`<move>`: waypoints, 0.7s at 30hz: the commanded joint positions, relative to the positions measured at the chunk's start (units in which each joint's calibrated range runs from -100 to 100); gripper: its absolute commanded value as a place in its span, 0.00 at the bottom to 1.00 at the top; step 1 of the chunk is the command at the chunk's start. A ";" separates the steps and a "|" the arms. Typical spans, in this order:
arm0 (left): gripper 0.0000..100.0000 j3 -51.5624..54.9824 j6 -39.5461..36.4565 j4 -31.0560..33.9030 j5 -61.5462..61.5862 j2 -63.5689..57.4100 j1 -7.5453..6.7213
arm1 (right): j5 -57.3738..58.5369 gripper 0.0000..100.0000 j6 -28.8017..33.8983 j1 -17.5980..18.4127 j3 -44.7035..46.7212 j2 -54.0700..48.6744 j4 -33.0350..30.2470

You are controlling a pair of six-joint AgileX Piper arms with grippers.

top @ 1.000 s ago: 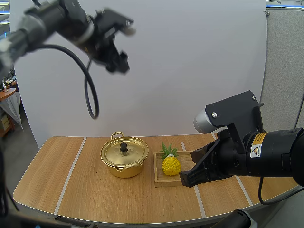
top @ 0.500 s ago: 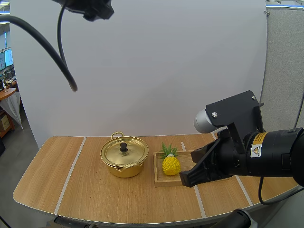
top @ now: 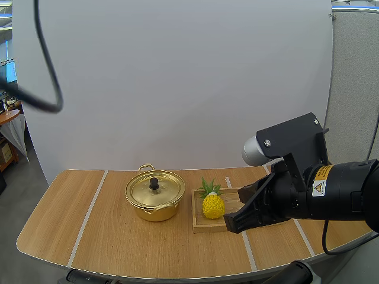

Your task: Open the pot, put the grape inside, and close it

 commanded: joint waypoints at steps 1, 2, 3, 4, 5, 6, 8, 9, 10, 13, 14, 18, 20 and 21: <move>0.89 -0.43 -3.11 -0.02 0.39 -9.30 -0.15 | -1.60 0.00 -0.47 -2.42 -0.20 -0.37 0.08; 0.72 -0.43 -3.82 -0.02 0.39 -10.07 -0.15 | -1.60 0.00 -0.47 -2.74 -0.20 -0.37 0.22; 0.44 -0.43 -4.82 -0.02 0.39 -11.21 -0.15 | -1.60 0.00 -0.47 -3.10 -0.20 -0.37 0.22; 0.19 -0.43 -5.86 -0.02 0.39 -11.97 -0.15 | -1.60 0.00 -0.47 -3.31 -0.20 -0.37 0.35; 0.00 -0.43 -6.75 -0.02 0.39 -12.84 -0.15 | -1.60 0.00 -0.47 -3.62 -0.20 -0.37 0.35; 0.01 -0.43 -7.25 -0.02 0.39 -13.72 -0.15 | -1.60 0.00 -0.47 -3.84 -0.20 -0.50 0.35; 0.01 -0.43 -9.49 -0.02 0.39 -15.47 -0.15 | -2.03 0.00 -0.47 -4.44 -0.20 -1.29 0.35; 0.01 -0.43 -10.75 -0.02 0.39 -16.35 -0.15 | -2.69 0.00 -0.47 -4.80 -0.20 -2.37 0.35; 0.01 -0.43 -11.66 -0.12 0.39 -17.11 -0.15 | -3.26 0.00 -0.47 -5.11 -0.20 -3.30 0.35; 0.01 -0.31 -12.87 -1.37 0.39 -19.91 -0.15 | -5.73 0.00 -0.47 -6.16 -0.20 -7.63 0.35; 0.01 -0.31 -13.44 -2.14 0.39 -20.84 -0.15 | -6.45 0.00 -0.47 -6.50 -0.20 -8.23 0.35; 0.01 -0.31 -14.14 -4.72 0.39 -23.79 -0.15 | -6.45 0.00 -0.47 -6.97 -1.27 -8.23 0.65; 0.01 -0.14 -14.14 -5.26 0.39 -25.22 -0.15 | -7.63 0.00 -0.36 -7.07 -1.75 -8.23 0.73; 0.01 0.28 -14.14 -5.26 0.39 -25.70 -0.15 | -8.03 0.00 -0.36 -7.11 -2.09 -8.23 0.73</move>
